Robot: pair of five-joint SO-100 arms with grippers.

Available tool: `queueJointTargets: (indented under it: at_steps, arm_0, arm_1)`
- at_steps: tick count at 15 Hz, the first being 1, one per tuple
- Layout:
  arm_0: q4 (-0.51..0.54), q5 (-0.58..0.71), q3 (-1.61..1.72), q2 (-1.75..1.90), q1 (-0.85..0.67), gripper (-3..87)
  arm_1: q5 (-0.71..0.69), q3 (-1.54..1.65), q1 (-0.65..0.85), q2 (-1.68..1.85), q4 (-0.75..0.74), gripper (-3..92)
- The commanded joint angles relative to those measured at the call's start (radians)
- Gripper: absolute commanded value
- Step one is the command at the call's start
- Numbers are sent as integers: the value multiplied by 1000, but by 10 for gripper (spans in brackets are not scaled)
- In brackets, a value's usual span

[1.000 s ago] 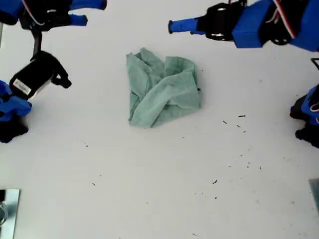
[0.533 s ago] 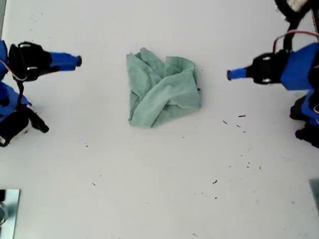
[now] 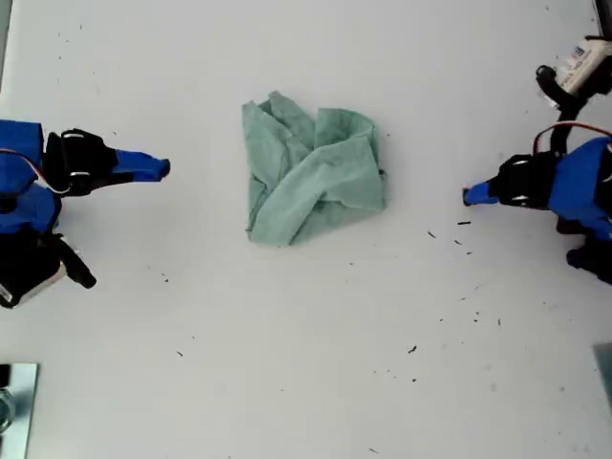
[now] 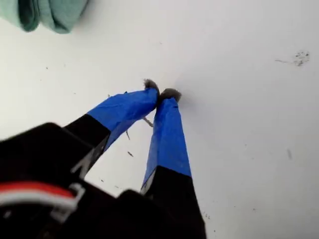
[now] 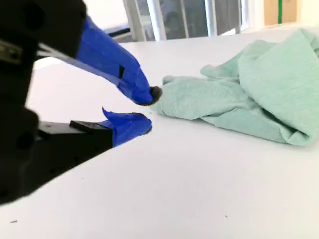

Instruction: Fold t shirt

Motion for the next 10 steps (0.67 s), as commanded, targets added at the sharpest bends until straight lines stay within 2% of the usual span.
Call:
queueJointTargets:
  at_steps: [1,5,6,8,9,10]
  arm_0:
    - [3,-17,14,9,14,84]
    - [3,-17,14,9,52,84]
    - [3,-17,14,9,52,85]
    - [3,-17,14,9,52,86]
    - [3,-17,14,9,52,86]
    - [3,-17,14,9,52,87]
  arm_1:
    - [9,48,31,11,0,31]
    - [-310,48,133,11,0,31]
    - [-370,48,153,11,0,31]
    - [-379,48,163,11,0,30]
    - [-514,48,195,11,0,29]
    - [-537,48,224,11,3,27]
